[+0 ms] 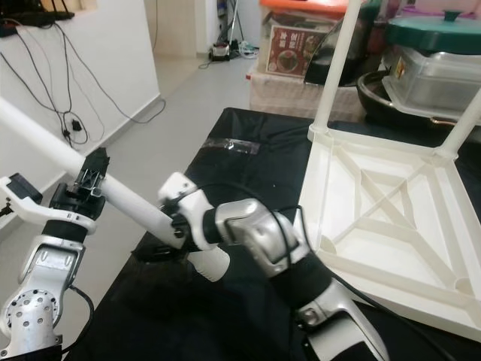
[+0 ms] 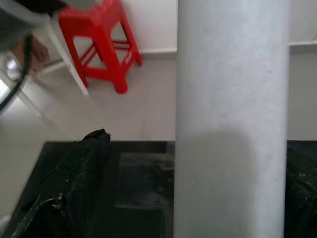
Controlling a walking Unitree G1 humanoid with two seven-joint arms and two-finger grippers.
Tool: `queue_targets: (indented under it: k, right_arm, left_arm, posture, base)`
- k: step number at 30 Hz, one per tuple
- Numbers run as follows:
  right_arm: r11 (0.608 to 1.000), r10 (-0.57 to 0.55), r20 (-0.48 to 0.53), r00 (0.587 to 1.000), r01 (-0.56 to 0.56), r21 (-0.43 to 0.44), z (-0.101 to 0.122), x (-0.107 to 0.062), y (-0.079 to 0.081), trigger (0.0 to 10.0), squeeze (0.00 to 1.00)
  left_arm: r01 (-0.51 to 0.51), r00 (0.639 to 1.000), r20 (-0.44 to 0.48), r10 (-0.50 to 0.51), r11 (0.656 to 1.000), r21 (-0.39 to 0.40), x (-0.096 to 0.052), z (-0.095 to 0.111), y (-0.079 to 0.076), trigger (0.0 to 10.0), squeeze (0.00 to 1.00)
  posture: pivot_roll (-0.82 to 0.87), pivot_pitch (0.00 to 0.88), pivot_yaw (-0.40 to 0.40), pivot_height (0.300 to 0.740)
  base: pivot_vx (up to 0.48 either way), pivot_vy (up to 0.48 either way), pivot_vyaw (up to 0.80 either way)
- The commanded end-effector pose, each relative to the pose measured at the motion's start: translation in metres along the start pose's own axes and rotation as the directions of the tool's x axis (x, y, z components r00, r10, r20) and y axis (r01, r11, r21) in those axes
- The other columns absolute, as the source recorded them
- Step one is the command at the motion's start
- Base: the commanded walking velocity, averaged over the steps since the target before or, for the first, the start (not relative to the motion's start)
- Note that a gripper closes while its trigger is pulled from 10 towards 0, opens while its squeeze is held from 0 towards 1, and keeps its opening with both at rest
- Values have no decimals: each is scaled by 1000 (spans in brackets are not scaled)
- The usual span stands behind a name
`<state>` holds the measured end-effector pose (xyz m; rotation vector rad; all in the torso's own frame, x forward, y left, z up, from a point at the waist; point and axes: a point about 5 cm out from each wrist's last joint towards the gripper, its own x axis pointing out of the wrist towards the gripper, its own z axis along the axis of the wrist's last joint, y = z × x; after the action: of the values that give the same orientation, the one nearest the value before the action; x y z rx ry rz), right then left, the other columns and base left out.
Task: Building children table
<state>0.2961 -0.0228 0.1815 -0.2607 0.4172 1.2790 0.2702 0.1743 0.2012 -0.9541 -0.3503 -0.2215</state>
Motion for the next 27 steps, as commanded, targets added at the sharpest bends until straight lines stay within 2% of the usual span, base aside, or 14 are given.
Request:
queue_targets:
  k: [1, 3, 4, 5, 6, 8, 9, 15, 19, 20, 22, 23, 27]
  right_arm:
    - [1000, -24, -50, 998, 23, -22, -3, 16, 1, 10000, 0]
    - [1000, -24, -50, 998, 23, -22, -3, 16, 1, 10000, 0]
    - [998, -40, -82, 996, 35, -52, -6, 29, 3, 10000, 0]
    - [998, -40, -82, 996, 35, -52, -6, 29, 3, 10000, 0]
    - [996, -52, -108, 993, 44, -71, -11, 41, 4, 2353, 0]
    - [996, -52, -108, 993, 44, -71, -11, 41, 4, 2353, 0]
    - [994, -64, -129, 990, 52, -97, -17, 48, 5, 0, 0]
    - [991, -93, -166, 982, 76, -106, -31, 51, 3, 0, 0]
    - [990, -127, -172, 977, 113, -86, -38, 43, -3, 0, 0]
    - [989, -135, -168, 977, 124, -76, -38, 41, -5, 0, 0]
    - [989, -139, -165, 976, 129, -69, -38, 40, -6, 0, 0]
    - [989, -145, -160, 976, 137, -61, -38, 39, -9, 0, 0]
    - [989, -147, -153, 977, 141, -49, -38, 36, -10, 0, 0]
  left_arm:
    - [15, 1000, -17, -15, 1000, 7, 0, -4, -2, 0, 0]
    - [15, 1000, -17, -15, 1000, 7, 0, -4, -2, 0, 0]
    - [14, 1000, -27, -14, 1000, 9, 0, -7, -1, 0, 0]
    - [14, 1000, -27, -14, 1000, 9, 0, -7, -1, 0, 0]
    - [15, 999, -35, -15, 1000, 12, 1, -11, -2, 0, 0]
    - [15, 999, -35, -15, 1000, 12, 1, -11, -2, 0, 0]
    - [17, 999, -40, -17, 1000, 14, 2, -13, -3, 0, 0]
    - [21, 999, -49, -19, 999, 27, 1, -14, -5, 0, 0]
    - [-14, 996, -84, 19, 998, 54, 1, -18, 0, 0, 0]
    - [-19, 995, -98, 27, 996, 84, 1, -20, 2, 10000, 0]
    - [-20, 994, -107, 31, 994, 106, 1, -22, 2, 10000, 0]
    - [2, 994, -105, 8, 995, 95, 1, -22, 0, 10000, 1000]
    - [12, 996, -86, -4, 995, 97, 1, -21, 0, 10000, 1000]
  posture:
    - [-24, 0, -12, 740]
    - [-24, 0, -12, 740]
    - [-22, 0, -17, 740]
    - [-22, 0, -17, 740]
    - [-7, 0, -30, 740]
    - [-7, 0, -30, 740]
    - [2, 0, -37, 740]
    - [0, 0, -43, 740]
    - [-5, 0, -43, 740]
    - [-4, 0, -44, 740]
    - [-4, 0, -44, 740]
    - [-3, 0, -45, 740]
    - [-2, 0, -47, 740]
  base:
    - [0, 0, 0]
    - [0, 0, 0]
    - [0, 0, 0]
    - [0, 0, 0]
    - [0, 0, 0]
    - [0, 0, 0]
    - [0, 0, 0]
    - [0, 0, 0]
    - [0, 0, 0]
    - [0, 0, 0]
    - [0, 0, 0]
    - [0, 0, 0]
    - [0, 0, 0]
